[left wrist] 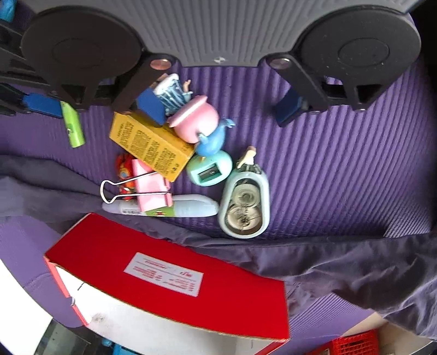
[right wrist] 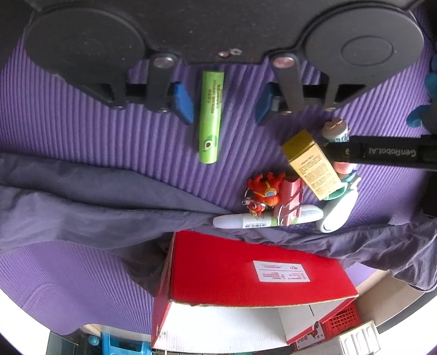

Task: Organize rigid objects
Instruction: 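Grasp the pink-haired figurine with the left gripper while the right grasps the green battery, then carry the figurine and green battery over the shoebox with both grippers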

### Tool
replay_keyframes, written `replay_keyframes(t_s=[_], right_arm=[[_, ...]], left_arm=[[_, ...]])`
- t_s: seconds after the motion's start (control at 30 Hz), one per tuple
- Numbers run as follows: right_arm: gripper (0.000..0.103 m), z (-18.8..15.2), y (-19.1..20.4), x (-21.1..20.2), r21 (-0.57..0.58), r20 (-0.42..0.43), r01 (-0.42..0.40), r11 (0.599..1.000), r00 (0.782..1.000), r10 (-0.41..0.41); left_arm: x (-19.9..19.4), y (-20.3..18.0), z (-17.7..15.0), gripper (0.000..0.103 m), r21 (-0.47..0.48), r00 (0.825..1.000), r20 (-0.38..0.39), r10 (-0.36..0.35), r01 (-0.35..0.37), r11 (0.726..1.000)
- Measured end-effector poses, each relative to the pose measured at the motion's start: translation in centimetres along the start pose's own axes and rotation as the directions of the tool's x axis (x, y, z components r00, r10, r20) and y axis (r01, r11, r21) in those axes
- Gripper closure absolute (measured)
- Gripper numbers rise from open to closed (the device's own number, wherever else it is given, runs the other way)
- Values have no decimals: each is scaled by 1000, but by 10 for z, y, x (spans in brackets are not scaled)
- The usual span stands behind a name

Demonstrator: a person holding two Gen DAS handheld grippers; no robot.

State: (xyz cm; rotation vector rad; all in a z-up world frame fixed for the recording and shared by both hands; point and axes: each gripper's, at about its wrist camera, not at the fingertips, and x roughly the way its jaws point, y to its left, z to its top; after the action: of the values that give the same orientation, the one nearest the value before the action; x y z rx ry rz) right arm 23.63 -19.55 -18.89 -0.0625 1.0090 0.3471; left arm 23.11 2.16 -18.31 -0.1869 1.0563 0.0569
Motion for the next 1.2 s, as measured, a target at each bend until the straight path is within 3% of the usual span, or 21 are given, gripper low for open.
replay_keyframes(t_s=[0.13, 0.3, 0.33, 0.93, 1.2], right_arm=[[68, 0, 3, 3, -16, -2, 23, 1000, 1000, -23], [85, -1, 2, 2, -10, -1, 41, 999, 999, -41], [87, -1, 0, 1, -1, -1, 39, 999, 999, -39], [88, 0, 8, -48, 33, 83, -43, 999, 996, 40], [87, 18, 12, -79, 30, 131, -85, 996, 988, 81]], left_arm=[[-4, -4, 1, 49, -6, 999, -2, -50, 50, 999], [-6, -1, 2, 55, -49, 997, -13, -72, 71, 996], [-6, 0, 2, 65, -56, 996, -16, -83, 82, 995], [-43, 17, -2, 65, -51, 995, -3, -102, 101, 994], [-85, 11, 23, 65, 6, 990, 52, -133, 133, 991]])
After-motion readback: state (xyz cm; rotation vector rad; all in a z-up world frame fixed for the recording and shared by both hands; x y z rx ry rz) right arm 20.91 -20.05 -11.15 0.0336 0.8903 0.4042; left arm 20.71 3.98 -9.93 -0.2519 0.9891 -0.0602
